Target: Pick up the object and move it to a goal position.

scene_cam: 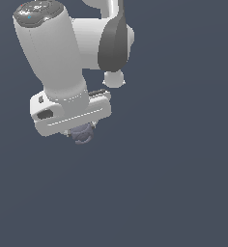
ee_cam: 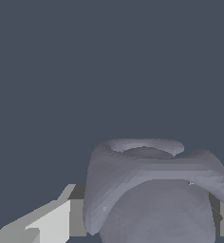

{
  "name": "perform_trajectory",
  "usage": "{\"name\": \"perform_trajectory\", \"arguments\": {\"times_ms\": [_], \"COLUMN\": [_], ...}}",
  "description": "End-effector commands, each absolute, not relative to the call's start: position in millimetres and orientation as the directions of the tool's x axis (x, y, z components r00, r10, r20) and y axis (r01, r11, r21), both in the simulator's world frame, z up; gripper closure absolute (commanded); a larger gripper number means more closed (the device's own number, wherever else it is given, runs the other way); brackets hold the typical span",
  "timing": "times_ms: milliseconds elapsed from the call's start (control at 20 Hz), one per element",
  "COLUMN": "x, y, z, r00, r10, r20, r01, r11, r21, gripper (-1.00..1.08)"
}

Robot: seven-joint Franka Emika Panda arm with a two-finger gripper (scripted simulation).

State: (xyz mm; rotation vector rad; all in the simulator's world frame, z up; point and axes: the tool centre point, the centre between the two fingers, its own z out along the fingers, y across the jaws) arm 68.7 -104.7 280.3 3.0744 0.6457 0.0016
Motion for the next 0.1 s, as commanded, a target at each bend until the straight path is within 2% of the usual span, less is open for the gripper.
{"name": "perform_trajectory", "arguments": {"times_ms": [0,50], "x": [69.4,69.4], "y": [-106.3,-106.5], "z": [282.8,282.9], "r00": [0.915,0.915], "r10": [0.403,0.403], "r20": [0.000,0.000], "r01": [0.403,0.403], "r11": [-0.915,-0.915], "r21": [0.000,0.000], "gripper": [1.08,1.08]}}
